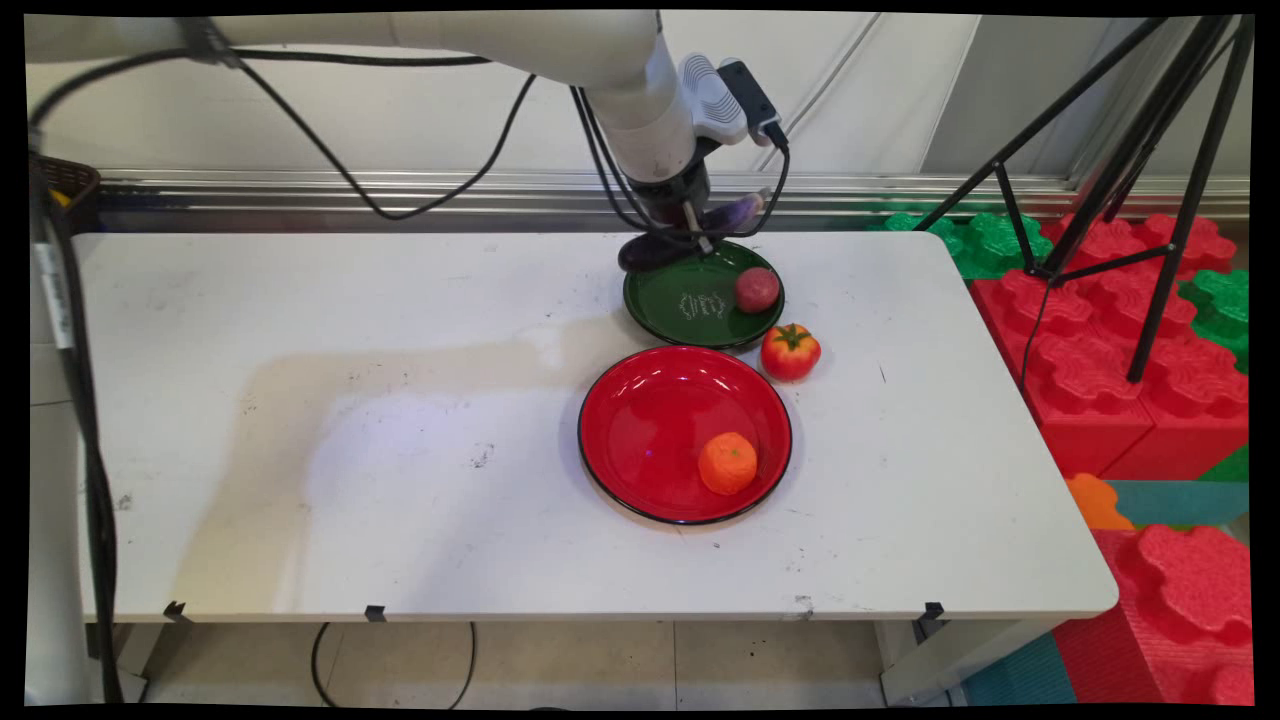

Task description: Place the picked object on the green plate

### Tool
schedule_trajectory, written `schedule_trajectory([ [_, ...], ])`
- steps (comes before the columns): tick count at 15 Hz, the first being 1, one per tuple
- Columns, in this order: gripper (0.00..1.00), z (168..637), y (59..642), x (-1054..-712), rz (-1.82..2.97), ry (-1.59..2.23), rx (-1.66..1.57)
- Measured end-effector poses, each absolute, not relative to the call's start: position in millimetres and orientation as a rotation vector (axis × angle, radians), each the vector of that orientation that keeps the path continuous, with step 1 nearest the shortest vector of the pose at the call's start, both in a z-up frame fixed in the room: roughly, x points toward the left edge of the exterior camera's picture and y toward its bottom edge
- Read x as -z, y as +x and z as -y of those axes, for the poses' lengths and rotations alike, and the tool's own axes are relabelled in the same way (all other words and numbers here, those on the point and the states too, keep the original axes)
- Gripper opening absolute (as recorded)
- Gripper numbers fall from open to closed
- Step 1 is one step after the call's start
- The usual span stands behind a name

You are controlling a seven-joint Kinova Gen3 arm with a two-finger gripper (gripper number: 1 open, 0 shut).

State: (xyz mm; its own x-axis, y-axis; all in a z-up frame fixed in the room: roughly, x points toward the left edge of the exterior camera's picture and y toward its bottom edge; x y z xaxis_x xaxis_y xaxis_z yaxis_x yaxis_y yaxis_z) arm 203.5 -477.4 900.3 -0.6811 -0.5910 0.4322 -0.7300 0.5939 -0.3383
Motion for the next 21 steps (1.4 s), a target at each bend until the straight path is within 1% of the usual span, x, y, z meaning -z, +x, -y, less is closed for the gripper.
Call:
schedule_trajectory([
  [7,0.00,533,211,-858,2.576,1.093,-0.721],
  [10,0.00,549,213,-841,2.593,1.084,-0.697],
  [17,0.00,571,217,-815,2.620,1.065,-0.672],
  [18,1.00,573,217,-813,2.622,1.061,-0.671],
  [21,1.00,576,218,-811,2.625,1.047,-0.675],
])
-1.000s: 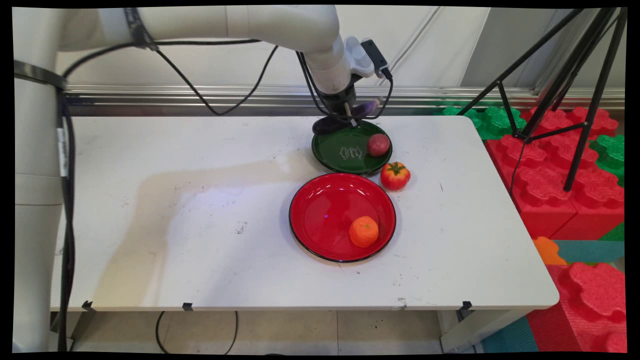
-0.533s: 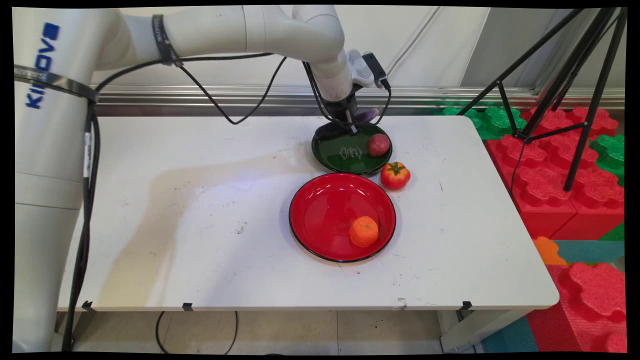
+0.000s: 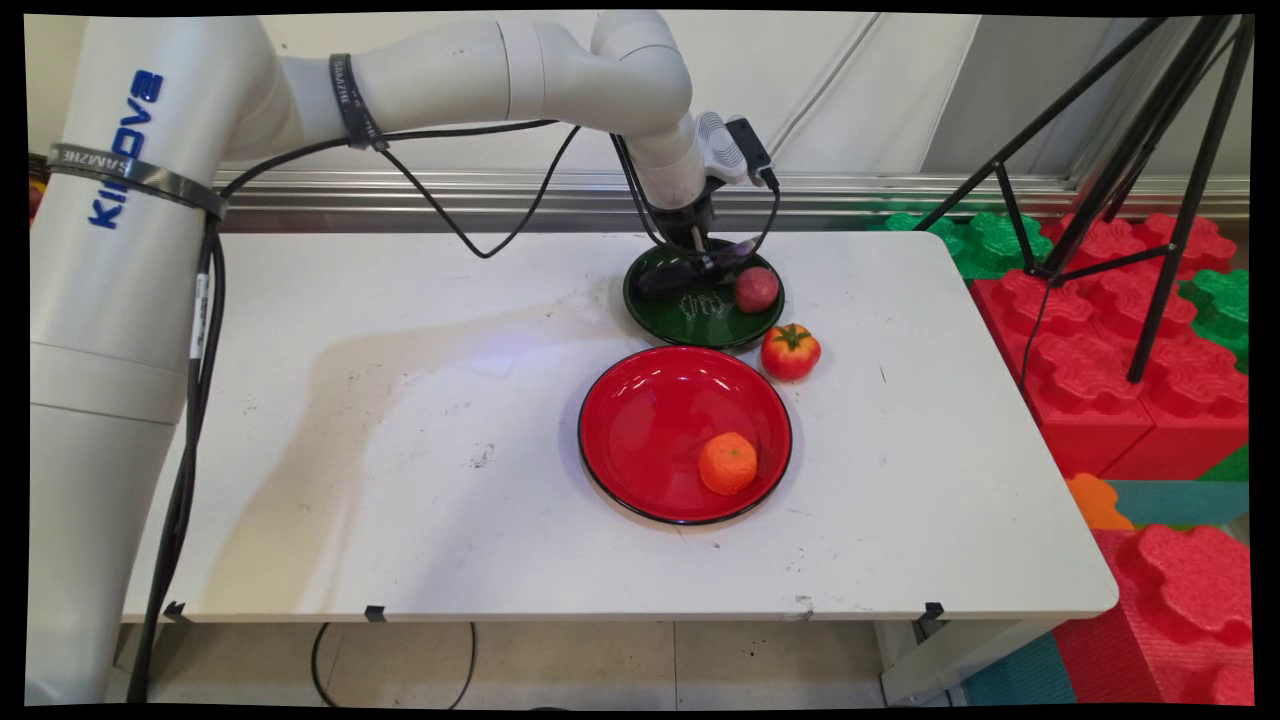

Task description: Place the picked object on the green plate

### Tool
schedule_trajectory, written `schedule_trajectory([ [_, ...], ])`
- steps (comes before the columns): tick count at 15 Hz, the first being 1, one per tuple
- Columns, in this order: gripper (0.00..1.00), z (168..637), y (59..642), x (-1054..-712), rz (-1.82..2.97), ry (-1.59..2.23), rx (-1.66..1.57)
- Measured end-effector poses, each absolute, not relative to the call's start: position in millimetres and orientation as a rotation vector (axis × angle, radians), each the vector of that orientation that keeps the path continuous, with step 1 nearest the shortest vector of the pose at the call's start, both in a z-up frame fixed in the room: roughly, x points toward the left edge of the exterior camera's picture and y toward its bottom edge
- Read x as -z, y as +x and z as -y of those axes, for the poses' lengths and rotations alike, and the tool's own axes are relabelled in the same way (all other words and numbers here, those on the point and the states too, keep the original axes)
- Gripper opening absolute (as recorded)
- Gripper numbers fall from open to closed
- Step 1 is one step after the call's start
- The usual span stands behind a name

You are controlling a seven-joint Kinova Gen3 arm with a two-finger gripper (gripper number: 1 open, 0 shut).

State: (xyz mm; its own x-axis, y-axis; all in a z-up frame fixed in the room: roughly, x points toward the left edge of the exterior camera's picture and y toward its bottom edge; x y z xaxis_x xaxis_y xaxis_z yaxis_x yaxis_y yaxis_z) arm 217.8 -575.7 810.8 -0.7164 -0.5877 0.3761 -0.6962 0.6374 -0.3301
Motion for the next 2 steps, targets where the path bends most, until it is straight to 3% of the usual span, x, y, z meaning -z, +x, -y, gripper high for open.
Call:
schedule_trajectory([
  [2,1.00,576.4,218.2,-812.6,2.626,1.028,-0.684],
])
